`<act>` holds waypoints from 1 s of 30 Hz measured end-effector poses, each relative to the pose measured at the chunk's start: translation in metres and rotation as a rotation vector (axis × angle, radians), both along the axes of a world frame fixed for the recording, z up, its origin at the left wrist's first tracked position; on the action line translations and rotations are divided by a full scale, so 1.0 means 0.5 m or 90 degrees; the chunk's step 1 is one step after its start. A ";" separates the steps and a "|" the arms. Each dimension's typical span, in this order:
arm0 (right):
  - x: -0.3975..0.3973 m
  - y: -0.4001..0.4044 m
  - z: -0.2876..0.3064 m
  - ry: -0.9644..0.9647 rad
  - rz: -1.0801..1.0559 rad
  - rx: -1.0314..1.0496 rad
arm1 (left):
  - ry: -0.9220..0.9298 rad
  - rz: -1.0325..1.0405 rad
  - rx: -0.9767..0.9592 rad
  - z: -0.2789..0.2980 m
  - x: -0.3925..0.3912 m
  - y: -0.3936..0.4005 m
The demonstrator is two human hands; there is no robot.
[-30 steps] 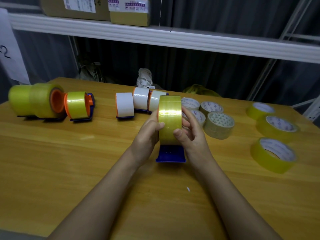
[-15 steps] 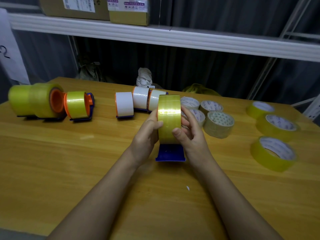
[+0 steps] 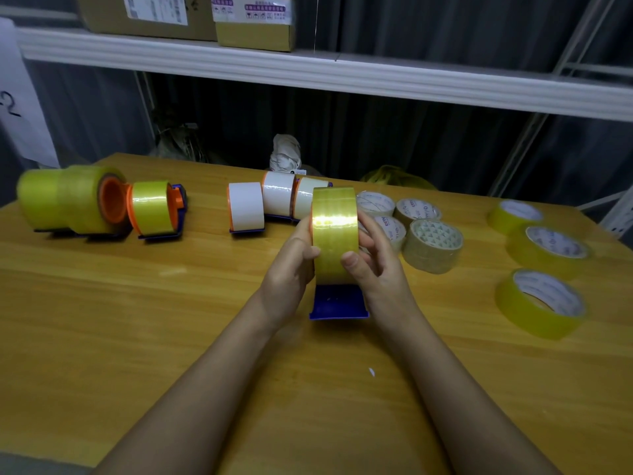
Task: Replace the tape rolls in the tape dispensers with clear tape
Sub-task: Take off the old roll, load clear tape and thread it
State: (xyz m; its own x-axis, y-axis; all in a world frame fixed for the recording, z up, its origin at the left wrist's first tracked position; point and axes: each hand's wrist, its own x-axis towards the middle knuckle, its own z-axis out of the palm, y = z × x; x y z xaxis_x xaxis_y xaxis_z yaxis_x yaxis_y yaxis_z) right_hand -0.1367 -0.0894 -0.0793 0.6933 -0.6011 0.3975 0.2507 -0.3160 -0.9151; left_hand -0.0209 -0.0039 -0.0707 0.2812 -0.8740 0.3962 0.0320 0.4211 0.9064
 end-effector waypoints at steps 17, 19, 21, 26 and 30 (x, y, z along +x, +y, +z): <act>-0.016 -0.023 0.008 -0.020 -0.005 0.000 | 0.043 0.031 0.037 0.010 -0.018 0.006; -0.023 -0.032 0.010 -0.021 0.018 0.015 | 0.080 0.054 0.050 0.008 -0.020 -0.001; -0.027 -0.036 0.009 -0.018 0.002 0.013 | 0.134 0.078 0.045 0.015 -0.022 -0.007; -0.026 -0.035 0.015 0.020 -0.082 -0.095 | 0.216 0.123 0.042 0.038 -0.009 -0.007; -0.040 -0.045 0.026 0.065 -0.066 -0.111 | 0.189 0.129 0.113 0.044 0.004 0.001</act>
State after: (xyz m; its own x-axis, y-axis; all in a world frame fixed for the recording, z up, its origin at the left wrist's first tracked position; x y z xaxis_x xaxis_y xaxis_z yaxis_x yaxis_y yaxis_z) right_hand -0.1566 -0.1118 -0.0663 0.6732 -0.5997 0.4326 0.1175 -0.4909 -0.8633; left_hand -0.0187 -0.0035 -0.0487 0.5341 -0.8369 0.1198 0.2364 0.2839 0.9292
